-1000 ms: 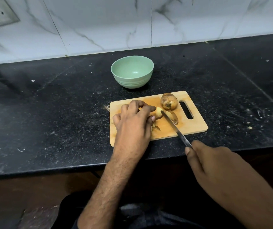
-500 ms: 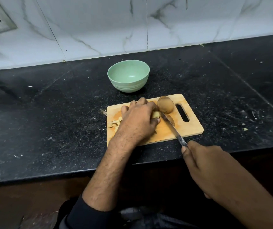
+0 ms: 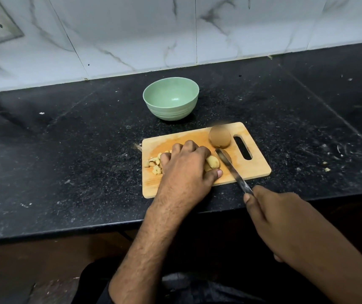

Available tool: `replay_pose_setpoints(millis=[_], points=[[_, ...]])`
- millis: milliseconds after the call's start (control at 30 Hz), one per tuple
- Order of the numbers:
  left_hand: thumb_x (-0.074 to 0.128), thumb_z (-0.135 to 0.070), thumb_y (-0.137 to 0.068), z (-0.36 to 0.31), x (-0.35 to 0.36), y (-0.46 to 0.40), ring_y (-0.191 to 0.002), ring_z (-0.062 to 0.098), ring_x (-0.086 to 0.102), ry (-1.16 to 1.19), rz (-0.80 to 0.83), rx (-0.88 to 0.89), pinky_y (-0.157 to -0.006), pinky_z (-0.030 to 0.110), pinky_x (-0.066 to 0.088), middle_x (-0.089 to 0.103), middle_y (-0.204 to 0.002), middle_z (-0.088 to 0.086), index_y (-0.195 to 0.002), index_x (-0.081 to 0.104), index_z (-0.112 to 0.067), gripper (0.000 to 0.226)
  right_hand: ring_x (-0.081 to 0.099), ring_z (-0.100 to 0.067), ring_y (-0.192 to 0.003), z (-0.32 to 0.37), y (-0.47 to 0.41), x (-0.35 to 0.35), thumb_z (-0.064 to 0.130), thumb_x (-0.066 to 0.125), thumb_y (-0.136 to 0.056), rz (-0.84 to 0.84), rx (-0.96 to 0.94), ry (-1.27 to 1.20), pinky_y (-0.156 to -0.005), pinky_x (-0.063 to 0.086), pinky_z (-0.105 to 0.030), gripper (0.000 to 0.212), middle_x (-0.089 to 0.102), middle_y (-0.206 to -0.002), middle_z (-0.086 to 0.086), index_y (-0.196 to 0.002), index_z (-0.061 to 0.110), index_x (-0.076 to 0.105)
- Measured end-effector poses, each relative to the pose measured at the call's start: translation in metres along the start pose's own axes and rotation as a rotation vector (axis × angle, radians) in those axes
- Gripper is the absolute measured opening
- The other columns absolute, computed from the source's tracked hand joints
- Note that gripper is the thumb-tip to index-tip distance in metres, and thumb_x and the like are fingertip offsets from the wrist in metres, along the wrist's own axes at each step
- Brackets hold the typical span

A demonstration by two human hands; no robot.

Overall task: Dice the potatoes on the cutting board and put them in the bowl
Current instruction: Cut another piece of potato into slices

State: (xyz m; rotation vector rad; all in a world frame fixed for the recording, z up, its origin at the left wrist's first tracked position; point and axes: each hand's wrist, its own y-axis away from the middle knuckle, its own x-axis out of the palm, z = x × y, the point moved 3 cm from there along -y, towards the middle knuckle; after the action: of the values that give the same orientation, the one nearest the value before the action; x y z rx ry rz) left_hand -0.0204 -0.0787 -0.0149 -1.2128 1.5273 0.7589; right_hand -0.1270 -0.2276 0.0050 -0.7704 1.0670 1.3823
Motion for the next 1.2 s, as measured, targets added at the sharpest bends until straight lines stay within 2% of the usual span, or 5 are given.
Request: replay_pose_setpoints(millis=[267,467,700,900,1200], points=[[0.057,-0.049,-0.095,-0.005,0.003,0.007,-0.115,0.015,0.038,0.074,-0.081,-0.062,-0.096,0.042,0.029,0.051,-0.121,-0.008,-0.127,0.060,-0.035,0.036,0.055,-0.009,-0.053,0.009,-0.011,0.003,0.048,0.023,-0.103,-0.045,-0.042,0.045,-0.063,0.056,-0.034,0.032,0.056,-0.068,0.005,-0.079,0.031,0.034],[0.057,-0.044,-0.096,-0.011,0.008,0.015,-0.111,0.014,0.037,0.150,-0.149,-0.148,-0.102,0.046,0.028,0.049,-0.116,-0.008,-0.129,0.060,-0.035,0.035,0.047,-0.008,-0.058,0.009,-0.011,0.005,0.047,0.024,-0.104,-0.035,-0.071,0.105,-0.060,0.041,-0.031,0.028,0.051,-0.069,0.006,-0.087,0.030,0.038],[0.058,-0.045,-0.094,-0.008,0.008,0.013,-0.112,0.012,0.036,0.161,-0.147,-0.141,-0.095,0.040,0.027,0.048,-0.116,-0.009,-0.130,0.061,-0.033,0.038,0.048,-0.017,-0.067,0.019,-0.007,0.002,0.044,0.019,-0.106,-0.023,-0.063,0.185,-0.062,0.042,-0.032,0.025,0.043,-0.073,0.006,-0.101,0.029,0.040],[0.062,-0.044,-0.093,-0.006,0.010,0.011,-0.111,0.009,0.036,0.193,-0.139,-0.149,-0.097,0.041,0.028,0.047,-0.115,-0.011,-0.126,0.064,-0.032,0.036,0.046,-0.020,-0.070,0.024,-0.006,0.008,0.037,0.021,-0.107,0.021,-0.042,0.231,-0.063,0.038,-0.033,0.016,0.038,-0.073,0.007,-0.098,0.027,0.030],[0.065,-0.045,-0.090,-0.003,0.013,0.011,-0.112,0.007,0.034,0.208,-0.171,-0.174,-0.092,0.037,0.024,0.049,-0.116,-0.014,-0.126,0.065,-0.034,0.037,0.056,-0.023,-0.078,0.016,-0.030,0.012,0.028,0.032,-0.106,0.041,-0.067,0.215,-0.065,0.041,-0.035,0.016,0.045,-0.077,0.004,-0.112,0.022,0.046]])
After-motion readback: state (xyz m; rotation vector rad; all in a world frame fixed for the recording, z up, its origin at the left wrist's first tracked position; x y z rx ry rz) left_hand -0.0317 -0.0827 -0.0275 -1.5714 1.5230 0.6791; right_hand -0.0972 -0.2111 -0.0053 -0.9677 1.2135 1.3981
